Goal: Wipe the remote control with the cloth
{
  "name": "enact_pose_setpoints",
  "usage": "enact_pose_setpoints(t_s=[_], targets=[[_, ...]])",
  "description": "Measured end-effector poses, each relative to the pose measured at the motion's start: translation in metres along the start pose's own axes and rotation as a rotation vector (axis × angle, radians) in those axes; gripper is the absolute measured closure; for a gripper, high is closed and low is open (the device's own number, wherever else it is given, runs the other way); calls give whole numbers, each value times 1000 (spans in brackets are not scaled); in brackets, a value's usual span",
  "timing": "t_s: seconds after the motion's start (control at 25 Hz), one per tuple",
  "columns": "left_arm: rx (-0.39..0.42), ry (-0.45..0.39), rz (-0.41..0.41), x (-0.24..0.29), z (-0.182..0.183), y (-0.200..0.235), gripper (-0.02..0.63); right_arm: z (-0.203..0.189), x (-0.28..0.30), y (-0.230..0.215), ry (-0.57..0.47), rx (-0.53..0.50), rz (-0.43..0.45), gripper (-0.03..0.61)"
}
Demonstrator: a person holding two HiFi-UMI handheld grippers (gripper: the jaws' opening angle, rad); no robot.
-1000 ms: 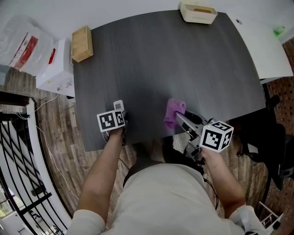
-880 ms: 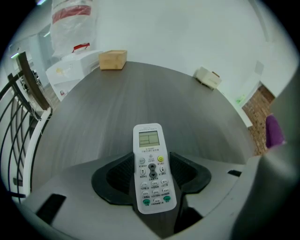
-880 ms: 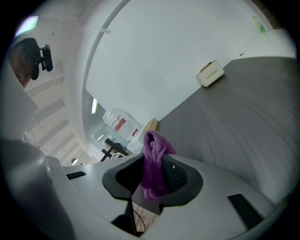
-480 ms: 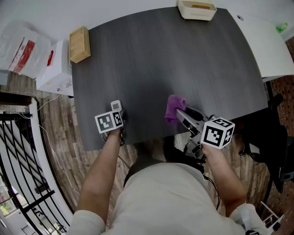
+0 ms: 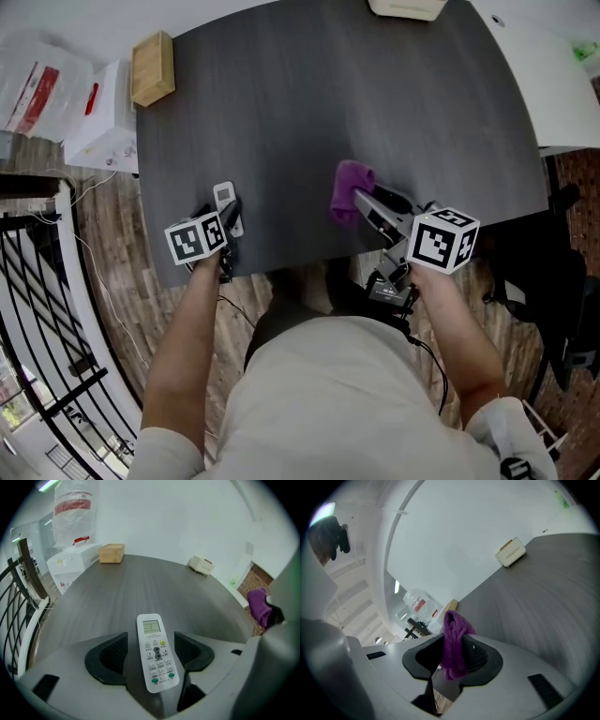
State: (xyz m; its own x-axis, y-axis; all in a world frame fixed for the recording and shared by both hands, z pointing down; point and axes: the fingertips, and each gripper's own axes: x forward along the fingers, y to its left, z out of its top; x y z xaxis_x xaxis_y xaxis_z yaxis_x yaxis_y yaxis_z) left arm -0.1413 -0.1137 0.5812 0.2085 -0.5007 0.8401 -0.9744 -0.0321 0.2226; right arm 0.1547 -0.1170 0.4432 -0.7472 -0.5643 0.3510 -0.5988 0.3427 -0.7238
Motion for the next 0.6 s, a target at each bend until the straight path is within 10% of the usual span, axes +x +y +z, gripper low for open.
enact_pose_setpoints(t_s=[0.6], targets=[[-164,-307,-12,-112,-5,7,325,51,-11,-35,-133,-197,-50,468]])
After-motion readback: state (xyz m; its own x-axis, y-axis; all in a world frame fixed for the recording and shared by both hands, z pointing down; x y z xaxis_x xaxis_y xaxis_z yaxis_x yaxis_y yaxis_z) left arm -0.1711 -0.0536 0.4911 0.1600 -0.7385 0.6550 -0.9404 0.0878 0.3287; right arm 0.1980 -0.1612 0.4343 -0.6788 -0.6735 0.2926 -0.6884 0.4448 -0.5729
